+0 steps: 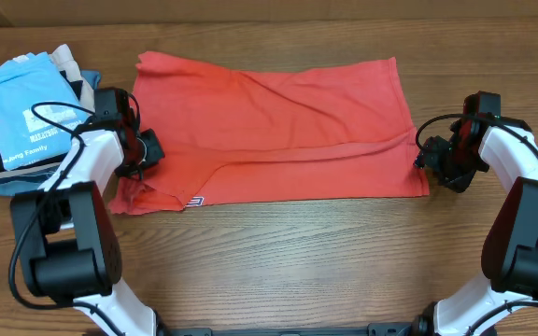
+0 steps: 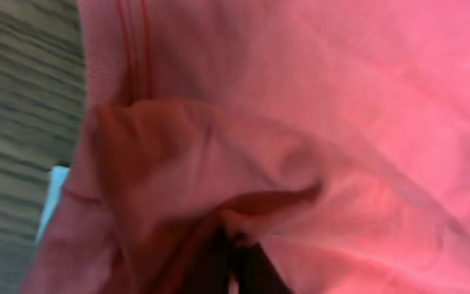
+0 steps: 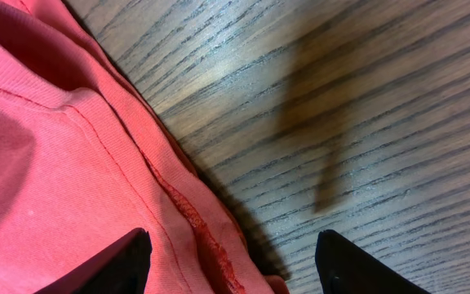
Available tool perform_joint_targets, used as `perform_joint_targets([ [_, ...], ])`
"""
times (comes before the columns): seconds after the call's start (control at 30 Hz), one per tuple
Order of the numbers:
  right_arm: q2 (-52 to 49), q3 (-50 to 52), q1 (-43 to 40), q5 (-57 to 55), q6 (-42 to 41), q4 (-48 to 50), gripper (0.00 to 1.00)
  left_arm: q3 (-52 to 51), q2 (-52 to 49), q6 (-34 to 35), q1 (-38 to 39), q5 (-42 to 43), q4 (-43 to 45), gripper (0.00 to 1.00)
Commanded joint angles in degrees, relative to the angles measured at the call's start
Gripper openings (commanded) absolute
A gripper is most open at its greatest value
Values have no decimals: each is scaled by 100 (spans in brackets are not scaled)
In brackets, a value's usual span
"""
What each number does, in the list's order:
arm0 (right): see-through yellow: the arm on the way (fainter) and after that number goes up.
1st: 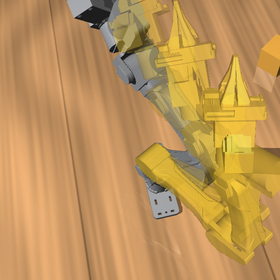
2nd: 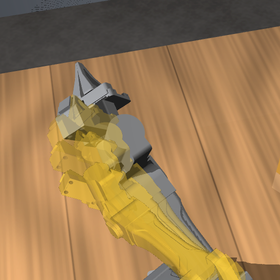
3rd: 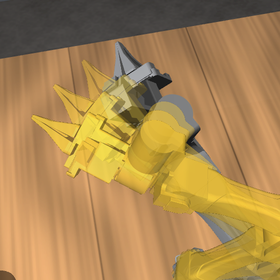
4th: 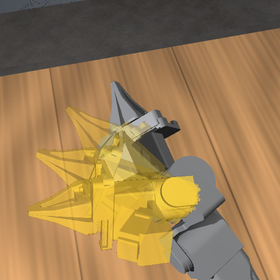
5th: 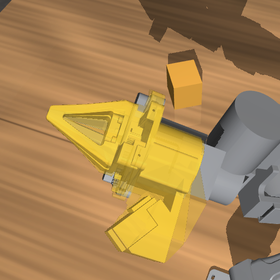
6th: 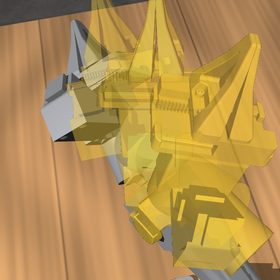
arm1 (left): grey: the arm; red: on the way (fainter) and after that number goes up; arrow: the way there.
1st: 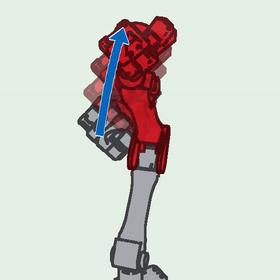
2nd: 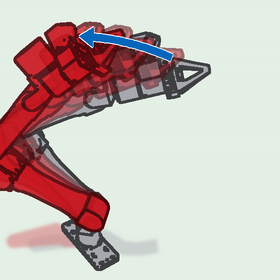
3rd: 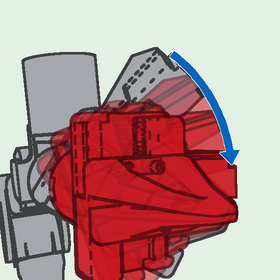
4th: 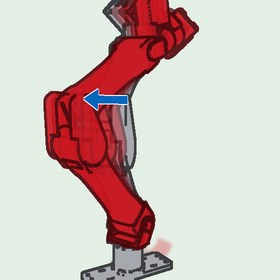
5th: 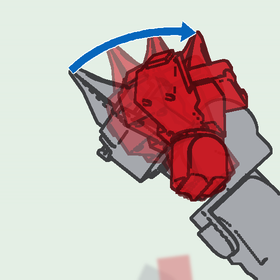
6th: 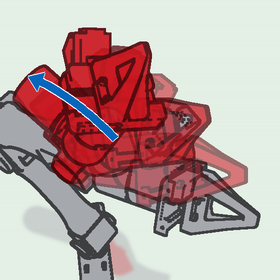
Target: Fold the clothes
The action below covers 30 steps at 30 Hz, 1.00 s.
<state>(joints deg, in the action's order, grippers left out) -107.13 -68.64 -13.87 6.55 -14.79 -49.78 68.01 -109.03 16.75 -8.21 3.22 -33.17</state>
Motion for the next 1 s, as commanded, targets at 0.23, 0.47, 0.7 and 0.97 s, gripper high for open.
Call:
perform_joint_targets([
  [0.23,7,-59,-4,-44,-22,11,68,717,160,-136,31,109,-46,4],
  [0.47,7,-59,-4,-46,-20,17,68,855,151,-136,33,-118,-101,4],
  [0.7,7,-59,-4,-44,-20,-52,68,824,151,-138,37,-203,-758,34],
  [0.97,7,-85,-116,138,-17,-485,69,826,155,-129,35,-205,-2389,40],
])
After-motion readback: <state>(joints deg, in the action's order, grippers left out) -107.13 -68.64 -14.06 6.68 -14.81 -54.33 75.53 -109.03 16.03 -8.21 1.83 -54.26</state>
